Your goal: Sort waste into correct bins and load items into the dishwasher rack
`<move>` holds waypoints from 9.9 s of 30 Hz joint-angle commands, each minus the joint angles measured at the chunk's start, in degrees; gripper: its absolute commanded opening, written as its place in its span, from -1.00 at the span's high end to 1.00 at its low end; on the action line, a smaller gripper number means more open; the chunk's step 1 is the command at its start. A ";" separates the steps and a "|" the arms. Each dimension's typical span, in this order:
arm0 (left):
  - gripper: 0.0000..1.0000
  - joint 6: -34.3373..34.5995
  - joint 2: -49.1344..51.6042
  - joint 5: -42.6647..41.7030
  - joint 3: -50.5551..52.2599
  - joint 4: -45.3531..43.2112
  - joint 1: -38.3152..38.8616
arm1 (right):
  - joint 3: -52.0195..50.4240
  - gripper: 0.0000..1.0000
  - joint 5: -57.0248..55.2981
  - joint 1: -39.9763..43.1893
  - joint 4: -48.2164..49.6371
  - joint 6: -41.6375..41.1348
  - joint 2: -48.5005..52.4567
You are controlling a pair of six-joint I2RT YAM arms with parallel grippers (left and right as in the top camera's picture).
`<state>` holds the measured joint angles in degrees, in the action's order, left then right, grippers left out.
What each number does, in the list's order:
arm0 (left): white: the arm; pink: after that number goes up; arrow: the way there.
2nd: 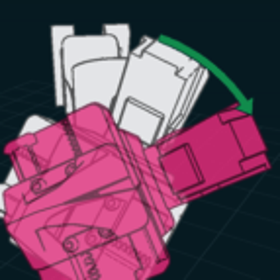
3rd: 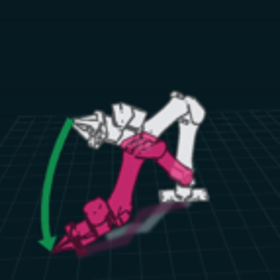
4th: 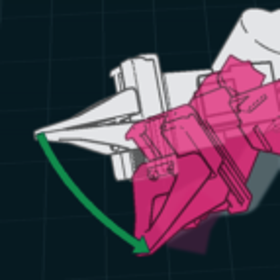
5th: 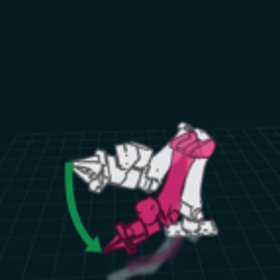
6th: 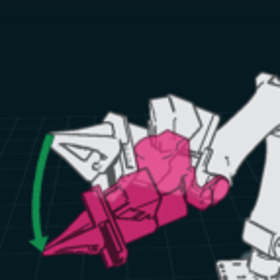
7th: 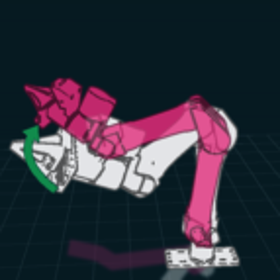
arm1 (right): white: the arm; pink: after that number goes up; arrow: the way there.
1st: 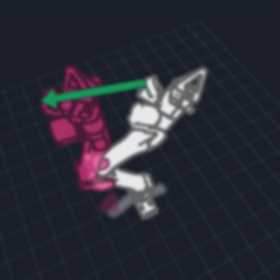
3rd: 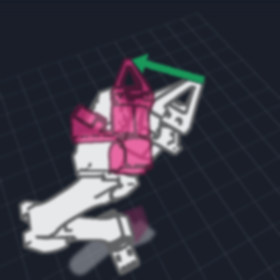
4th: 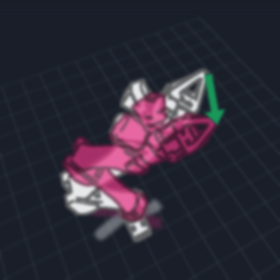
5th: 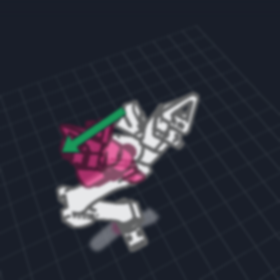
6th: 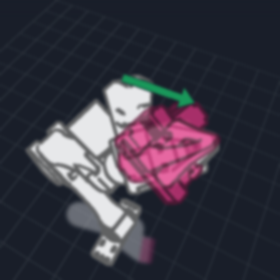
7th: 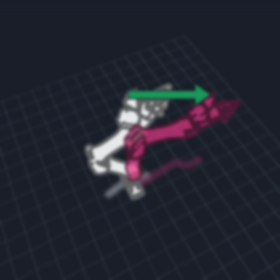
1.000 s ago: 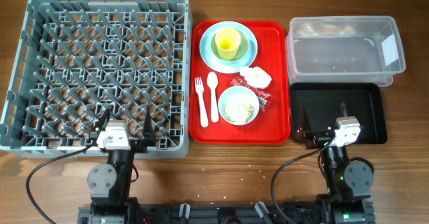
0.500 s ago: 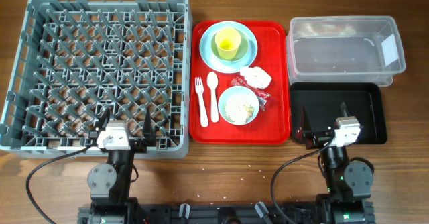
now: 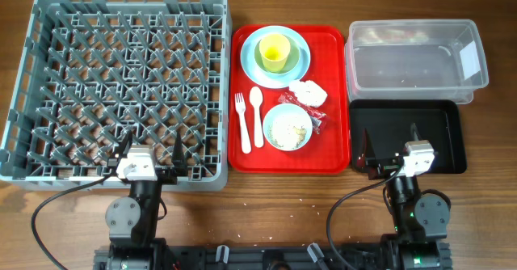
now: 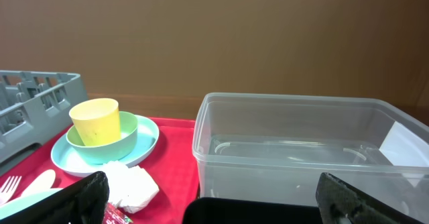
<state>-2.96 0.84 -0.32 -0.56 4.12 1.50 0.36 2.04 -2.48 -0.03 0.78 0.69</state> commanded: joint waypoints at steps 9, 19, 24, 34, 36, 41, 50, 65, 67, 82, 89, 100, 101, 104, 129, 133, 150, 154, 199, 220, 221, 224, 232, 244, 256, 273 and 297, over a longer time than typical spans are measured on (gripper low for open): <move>-1.00 -1.11 -0.42 -0.92 0.20 0.24 0.11 | -0.07 -1.00 -0.74 -0.28 0.22 0.59 0.13; -1.00 -1.11 -0.42 -0.92 0.20 0.24 0.11 | -0.07 -0.99 -0.74 -0.28 0.24 0.59 0.13; -1.00 -1.11 -0.42 -0.92 0.20 0.24 0.11 | -0.07 -0.99 -0.74 -0.28 0.22 0.61 0.13; -1.00 -1.11 -0.42 -0.92 0.20 0.24 0.11 | -0.07 -1.00 -0.74 -0.28 0.22 0.59 0.13; -1.00 -1.11 -0.42 -0.92 0.20 0.24 0.11 | -0.07 -1.00 -0.74 -0.28 0.22 0.61 0.13; -1.00 -1.11 -0.42 -0.92 0.20 0.24 0.11 | -0.07 -1.00 -0.74 -0.28 0.22 0.59 0.13; -1.00 -1.11 -0.42 -0.92 0.20 0.24 0.11 | -0.07 -1.00 -0.74 -0.28 0.22 0.61 0.13; -1.00 -1.11 -0.42 -0.92 0.20 0.24 0.11 | -0.07 -0.99 -0.74 -0.28 0.22 0.59 0.13; -1.00 -1.11 -0.42 -0.92 0.20 0.24 0.11 | -0.07 -1.00 -0.74 -0.28 0.22 0.59 0.13; -1.00 -1.11 -0.42 -0.92 0.20 0.24 0.11 | -0.07 -0.99 -0.74 -0.28 0.22 0.59 0.13; -1.00 -1.11 -0.42 -0.92 0.20 0.24 0.11 | -0.07 -0.99 -0.74 -0.28 0.22 0.59 0.13; -1.00 -1.11 -0.42 -0.92 0.20 0.24 0.11 | -0.07 -1.00 -0.74 -0.28 0.22 0.59 0.13; -1.00 -1.11 -0.42 -0.92 0.20 0.24 0.11 | -0.07 -0.99 -0.74 -0.28 0.22 0.61 0.13; -1.00 -1.11 -0.42 -3.30 0.20 -0.59 0.11 | -0.07 -0.99 -0.74 -0.28 0.22 0.61 0.13; 0.40 11.87 69.75 -30.64 -91.71 74.16 0.81 | -0.07 -0.99 -0.74 -0.28 0.22 0.61 0.13; 0.36 21.00 69.77 -15.89 -88.00 72.00 6.84 | -0.07 -0.99 -0.74 -0.28 0.22 0.61 0.13; 0.60 41.44 96.21 6.21 -64.15 27.12 35.23 | -0.07 -0.99 -0.74 -0.28 0.22 0.59 0.13; 0.59 41.42 101.04 10.69 -64.15 23.28 35.26 | -0.07 -0.99 -0.74 -0.28 0.22 0.61 0.13; 0.92 25.92 79.84 19.82 -68.85 31.17 32.65 | -0.07 -0.99 -0.74 -0.28 0.22 0.59 0.13; 0.58 21.38 99.19 17.29 -68.78 34.71 21.14 | -0.07 -0.99 -0.74 -0.28 0.24 0.61 0.13; 0.32 21.38 98.99 17.31 -68.81 34.71 21.14 | -0.07 -0.99 -0.74 -0.28 0.22 0.61 0.13; 0.06 21.35 94.73 17.79 -69.94 35.56 21.09 | -0.07 -0.99 -0.74 -0.28 0.22 0.61 0.13; -0.27 23.26 72.76 17.92 -72.24 38.47 20.41 | -0.07 -0.99 -0.74 -0.28 0.22 0.61 0.13; 0.00 23.34 70.60 3.06 -72.22 51.39 7.39 | -0.07 -0.99 -0.74 -0.28 0.22 0.61 0.13; 0.14 41.44 82.01 10.67 -67.67 44.59 32.52 | -0.07 -0.99 -0.74 -0.28 0.22 0.59 0.13; 0.00 53.37 104.00 19.30 -67.65 37.44 39.91 | -0.07 -0.99 -0.74 -0.28 0.22 0.61 0.13; 0.10 53.35 108.63 22.77 -64.15 30.32 40.68 | -0.07 -0.99 -0.74 -0.28 0.24 0.61 0.13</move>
<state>49.47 105.82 20.23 -65.30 34.79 41.74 0.36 1.85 -2.48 -0.01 0.78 1.17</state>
